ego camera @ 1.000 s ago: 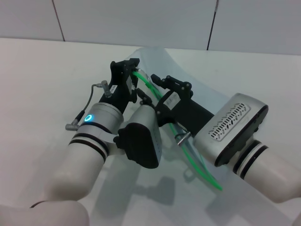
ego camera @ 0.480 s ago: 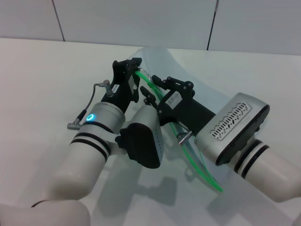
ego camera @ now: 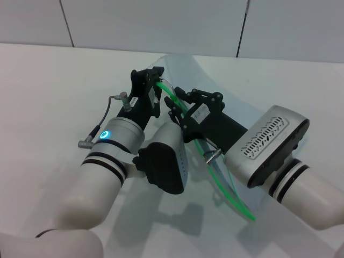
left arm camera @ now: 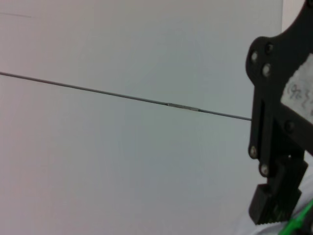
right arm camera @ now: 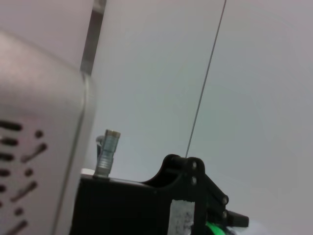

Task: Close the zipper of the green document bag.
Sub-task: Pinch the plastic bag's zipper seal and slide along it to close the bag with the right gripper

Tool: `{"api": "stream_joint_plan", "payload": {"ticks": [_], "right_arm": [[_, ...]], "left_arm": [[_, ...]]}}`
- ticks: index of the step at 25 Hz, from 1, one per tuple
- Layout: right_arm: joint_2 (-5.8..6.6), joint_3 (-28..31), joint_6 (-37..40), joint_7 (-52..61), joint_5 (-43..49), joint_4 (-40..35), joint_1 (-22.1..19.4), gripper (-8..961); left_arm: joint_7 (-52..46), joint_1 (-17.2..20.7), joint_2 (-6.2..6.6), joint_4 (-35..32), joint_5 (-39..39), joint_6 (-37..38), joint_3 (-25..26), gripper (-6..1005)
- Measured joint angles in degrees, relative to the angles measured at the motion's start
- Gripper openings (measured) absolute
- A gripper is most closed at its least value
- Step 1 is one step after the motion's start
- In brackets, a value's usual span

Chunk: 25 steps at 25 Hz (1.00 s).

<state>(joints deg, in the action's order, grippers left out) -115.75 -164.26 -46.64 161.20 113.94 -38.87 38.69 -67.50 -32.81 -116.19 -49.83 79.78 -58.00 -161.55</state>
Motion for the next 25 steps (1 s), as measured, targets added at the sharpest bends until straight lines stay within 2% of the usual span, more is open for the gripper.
{"api": "stream_joint_plan", "payload": {"ticks": [3, 25], "right_arm": [[0.0, 0.0, 0.3, 0.0, 0.0, 0.0, 0.3, 238], [-0.09, 0.0, 0.4, 0.1, -0.1, 0.7, 0.2, 145]], "left_arm": [[0.0, 0.0, 0.0, 0.0, 0.2, -0.2, 0.0, 51], [0.2, 0.0, 0.0, 0.1, 1.4, -0.4, 0.0, 51]]}}
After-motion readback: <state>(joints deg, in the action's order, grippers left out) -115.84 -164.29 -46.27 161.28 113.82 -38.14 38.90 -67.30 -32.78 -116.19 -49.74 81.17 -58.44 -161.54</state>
